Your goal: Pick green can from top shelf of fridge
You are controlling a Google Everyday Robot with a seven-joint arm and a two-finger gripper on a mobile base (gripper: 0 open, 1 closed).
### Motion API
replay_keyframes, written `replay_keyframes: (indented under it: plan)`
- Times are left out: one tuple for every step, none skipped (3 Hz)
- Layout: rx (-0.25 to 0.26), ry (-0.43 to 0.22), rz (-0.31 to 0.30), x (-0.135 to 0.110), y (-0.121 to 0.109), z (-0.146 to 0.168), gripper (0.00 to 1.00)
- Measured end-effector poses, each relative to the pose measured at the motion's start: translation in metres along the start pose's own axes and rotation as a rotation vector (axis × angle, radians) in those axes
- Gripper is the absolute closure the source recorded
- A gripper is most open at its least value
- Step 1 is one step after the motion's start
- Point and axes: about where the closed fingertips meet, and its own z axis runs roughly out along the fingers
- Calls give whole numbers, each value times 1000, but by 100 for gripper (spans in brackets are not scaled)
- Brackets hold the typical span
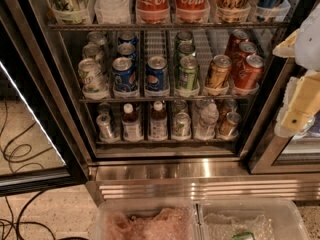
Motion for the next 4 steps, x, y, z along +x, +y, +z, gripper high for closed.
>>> replay_keyframes:
  plan:
    - [0,0,0,0,0,0,0]
    - [16,-20,-31,-1,1,-3,0]
    - [68,-109,-119,-11,12,-8,0]
    - [85,-249,-245,-35,21,-3,0]
